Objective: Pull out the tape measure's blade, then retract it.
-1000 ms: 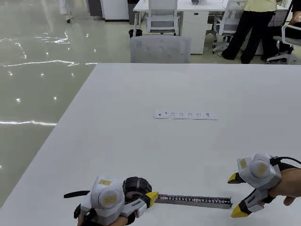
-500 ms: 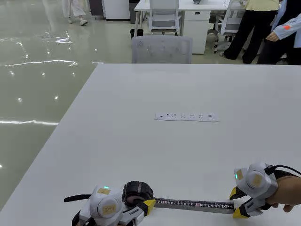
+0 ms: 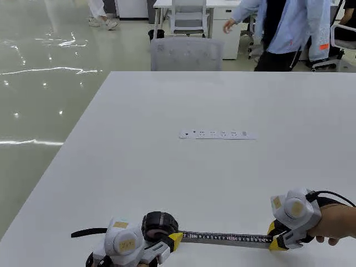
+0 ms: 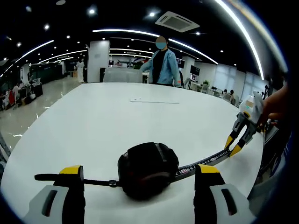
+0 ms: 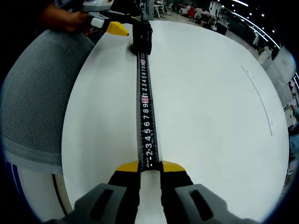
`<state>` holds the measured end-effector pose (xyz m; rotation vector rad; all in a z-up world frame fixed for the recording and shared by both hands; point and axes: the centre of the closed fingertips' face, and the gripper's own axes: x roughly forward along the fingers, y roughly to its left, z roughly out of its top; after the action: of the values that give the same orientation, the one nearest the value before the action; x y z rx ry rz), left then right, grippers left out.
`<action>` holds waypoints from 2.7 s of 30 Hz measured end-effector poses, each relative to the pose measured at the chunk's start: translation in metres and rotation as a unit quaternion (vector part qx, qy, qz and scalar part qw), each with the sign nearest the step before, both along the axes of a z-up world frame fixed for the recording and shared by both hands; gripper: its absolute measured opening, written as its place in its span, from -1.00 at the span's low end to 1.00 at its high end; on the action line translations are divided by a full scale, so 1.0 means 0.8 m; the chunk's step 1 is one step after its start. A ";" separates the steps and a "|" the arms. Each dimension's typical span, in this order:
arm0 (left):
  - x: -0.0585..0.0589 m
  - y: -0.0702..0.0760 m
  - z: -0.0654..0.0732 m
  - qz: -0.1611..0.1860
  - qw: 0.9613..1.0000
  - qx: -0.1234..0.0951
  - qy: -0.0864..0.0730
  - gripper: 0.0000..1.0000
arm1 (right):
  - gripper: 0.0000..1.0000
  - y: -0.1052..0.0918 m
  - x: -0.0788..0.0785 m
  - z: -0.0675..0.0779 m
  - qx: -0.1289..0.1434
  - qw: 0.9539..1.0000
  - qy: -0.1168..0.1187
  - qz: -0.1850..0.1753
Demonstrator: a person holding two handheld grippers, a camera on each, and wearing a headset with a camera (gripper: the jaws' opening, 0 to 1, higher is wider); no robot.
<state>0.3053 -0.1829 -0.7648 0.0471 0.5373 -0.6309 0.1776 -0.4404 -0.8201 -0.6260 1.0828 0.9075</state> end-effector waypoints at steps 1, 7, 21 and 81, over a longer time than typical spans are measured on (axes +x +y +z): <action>0.000 -0.002 -0.001 0.000 1.000 0.001 0.001 0.87 | -0.72 0.000 0.000 0.000 -0.002 1.000 0.001 0.003; 0.003 -0.017 -0.005 -0.003 1.000 0.002 0.011 0.73 | -0.73 0.001 0.001 -0.001 -0.014 1.000 0.013 -0.008; 0.004 -0.029 -0.015 0.026 0.999 0.008 0.045 0.29 | -0.73 -0.001 0.001 -0.002 -0.018 0.999 0.019 -0.033; 0.010 -0.023 -0.026 0.040 0.996 0.063 0.052 0.17 | -0.72 0.023 0.011 -0.002 -0.003 0.998 0.003 -0.059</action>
<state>0.3132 -0.2014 -0.7857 0.1127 0.6755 -0.5230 0.1867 -0.4218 -0.8215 -0.5598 1.1161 0.8049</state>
